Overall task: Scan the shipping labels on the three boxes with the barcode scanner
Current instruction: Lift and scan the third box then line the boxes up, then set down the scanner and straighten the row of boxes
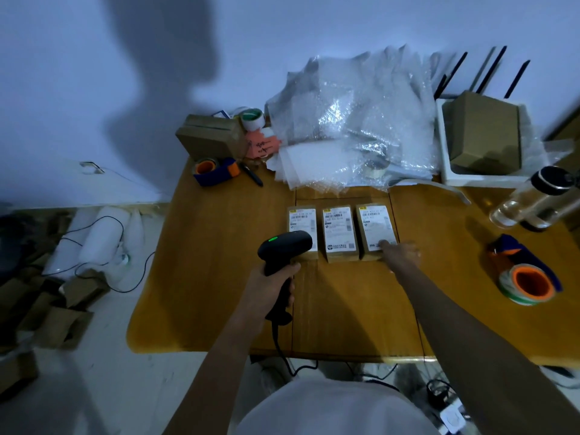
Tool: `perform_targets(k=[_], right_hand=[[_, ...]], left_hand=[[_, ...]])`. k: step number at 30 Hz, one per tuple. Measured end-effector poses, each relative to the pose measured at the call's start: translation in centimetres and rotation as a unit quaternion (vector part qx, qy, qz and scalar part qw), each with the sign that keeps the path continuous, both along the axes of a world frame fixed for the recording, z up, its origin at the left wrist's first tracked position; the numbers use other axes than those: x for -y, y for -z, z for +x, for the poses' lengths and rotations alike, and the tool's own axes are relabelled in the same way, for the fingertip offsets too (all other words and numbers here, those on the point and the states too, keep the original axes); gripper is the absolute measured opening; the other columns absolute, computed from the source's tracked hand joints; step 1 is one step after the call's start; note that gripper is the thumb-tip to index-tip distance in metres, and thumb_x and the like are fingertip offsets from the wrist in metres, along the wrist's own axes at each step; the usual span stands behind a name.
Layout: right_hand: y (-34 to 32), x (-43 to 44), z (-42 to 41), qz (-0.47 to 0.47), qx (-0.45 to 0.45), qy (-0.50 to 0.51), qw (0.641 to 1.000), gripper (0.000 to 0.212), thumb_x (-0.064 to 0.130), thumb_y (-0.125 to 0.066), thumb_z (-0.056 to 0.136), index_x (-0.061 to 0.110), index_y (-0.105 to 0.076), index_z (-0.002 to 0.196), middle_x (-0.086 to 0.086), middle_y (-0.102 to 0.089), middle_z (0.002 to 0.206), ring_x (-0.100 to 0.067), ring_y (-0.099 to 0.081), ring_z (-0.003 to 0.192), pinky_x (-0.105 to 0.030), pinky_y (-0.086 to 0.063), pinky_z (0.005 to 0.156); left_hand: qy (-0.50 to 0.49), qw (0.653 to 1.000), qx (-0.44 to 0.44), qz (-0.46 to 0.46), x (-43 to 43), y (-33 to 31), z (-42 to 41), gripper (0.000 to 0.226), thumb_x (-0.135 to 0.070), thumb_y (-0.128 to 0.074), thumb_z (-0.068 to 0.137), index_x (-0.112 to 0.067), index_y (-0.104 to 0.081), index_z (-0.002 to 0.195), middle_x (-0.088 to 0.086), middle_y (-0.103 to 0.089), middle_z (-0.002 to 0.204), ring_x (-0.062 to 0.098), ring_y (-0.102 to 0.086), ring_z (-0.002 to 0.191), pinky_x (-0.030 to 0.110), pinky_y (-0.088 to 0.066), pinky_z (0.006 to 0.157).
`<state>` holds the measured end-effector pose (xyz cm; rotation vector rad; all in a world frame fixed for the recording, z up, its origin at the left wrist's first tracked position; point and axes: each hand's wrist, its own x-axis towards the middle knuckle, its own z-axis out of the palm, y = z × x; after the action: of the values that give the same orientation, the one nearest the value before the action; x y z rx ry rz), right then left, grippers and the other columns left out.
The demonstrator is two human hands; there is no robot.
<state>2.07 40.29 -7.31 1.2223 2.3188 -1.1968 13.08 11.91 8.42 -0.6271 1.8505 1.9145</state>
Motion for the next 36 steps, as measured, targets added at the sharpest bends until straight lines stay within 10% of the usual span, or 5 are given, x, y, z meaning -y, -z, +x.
perform_targets(k=[8,16,29,36], right_hand=[[-3.8,2.9,1.0,0.076,-0.067,-0.062,0.993,0.065,0.037,-0.063,0.095,-0.003,-0.038,0.14,-0.025,-0.043,0.139,-0.045,-0.058,0.111,-0.049,-0.053,0.086],[-7.0,7.1,1.8,-0.055,-0.174,-0.163,0.97,0.018,0.025,-0.058,0.097,0.008,-0.061,0.102,-0.012,-0.068,0.096,-0.028,-0.066,0.085,-0.04,-0.054,0.068],[-13.4,15.9,9.1,-0.248,-0.077,-0.502,0.825,0.024,0.028,-0.051,0.105,0.018,-0.069,0.118,0.003,-0.072,0.103,-0.012,-0.069,0.091,-0.024,-0.051,0.08],[-12.3,18.7,9.8,-0.267,-0.111,-0.493,0.821,0.024,0.036,-0.057,0.101,0.023,-0.063,0.121,-0.004,-0.073,0.103,-0.02,-0.072,0.091,-0.036,-0.06,0.083]], left_hand=[[-0.06,0.998,0.012,0.0,0.8,0.3,-0.4,0.027,-0.029,-0.076,0.088,-0.008,-0.069,0.102,0.003,-0.062,0.063,0.021,-0.062,0.056,0.036,-0.053,0.066],[-0.075,0.997,-0.009,0.021,2.3,0.0,-1.0,0.034,-0.035,-0.076,0.087,-0.003,-0.075,0.097,0.008,-0.065,0.062,0.023,-0.064,0.057,0.036,-0.054,0.065],[-0.116,0.993,-0.035,-0.006,3.5,0.6,-1.8,0.027,-0.033,-0.074,0.088,-0.006,-0.075,0.089,0.003,-0.062,0.064,0.016,-0.059,0.06,0.03,-0.048,0.063],[-0.195,0.978,-0.044,0.054,3.7,1.4,-3.1,0.023,-0.025,-0.074,0.089,-0.003,-0.07,0.094,0.006,-0.064,0.065,0.018,-0.059,0.055,0.029,-0.052,0.058]])
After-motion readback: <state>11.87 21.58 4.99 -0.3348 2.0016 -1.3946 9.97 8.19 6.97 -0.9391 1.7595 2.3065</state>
